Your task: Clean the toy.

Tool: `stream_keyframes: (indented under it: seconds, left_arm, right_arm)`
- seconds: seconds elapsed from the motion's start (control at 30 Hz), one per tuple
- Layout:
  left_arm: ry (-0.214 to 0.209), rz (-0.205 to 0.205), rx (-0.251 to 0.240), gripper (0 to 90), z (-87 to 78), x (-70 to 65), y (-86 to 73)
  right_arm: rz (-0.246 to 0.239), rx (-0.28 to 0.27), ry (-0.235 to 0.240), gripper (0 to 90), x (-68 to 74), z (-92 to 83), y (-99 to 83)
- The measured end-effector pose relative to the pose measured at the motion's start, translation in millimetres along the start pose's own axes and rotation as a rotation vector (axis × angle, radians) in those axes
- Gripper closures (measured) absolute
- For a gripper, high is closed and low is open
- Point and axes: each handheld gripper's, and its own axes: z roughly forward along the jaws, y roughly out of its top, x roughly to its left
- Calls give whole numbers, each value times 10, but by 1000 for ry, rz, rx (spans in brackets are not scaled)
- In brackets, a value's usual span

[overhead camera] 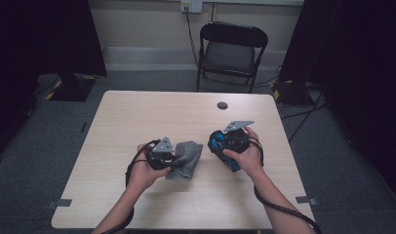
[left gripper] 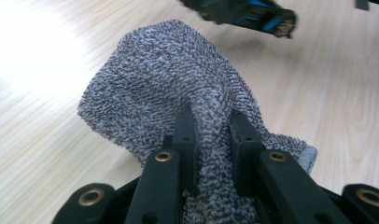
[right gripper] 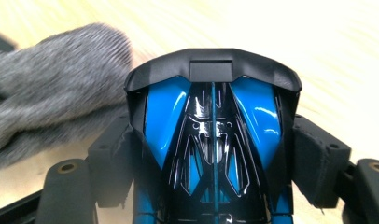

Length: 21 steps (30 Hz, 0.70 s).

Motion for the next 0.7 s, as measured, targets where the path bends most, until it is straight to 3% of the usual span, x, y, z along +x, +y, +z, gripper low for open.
stream_keyframes:
  seconds: [0.4,0.7]
  left_arm:
    - [77,-22,-53,763,-61,190,249]
    - [76,-26,-33,763,71,261,351]
  right_arm:
    - [-37,-10,53,255,179,-39,-15]
    - [-49,-12,85,255,291,-3,-24]
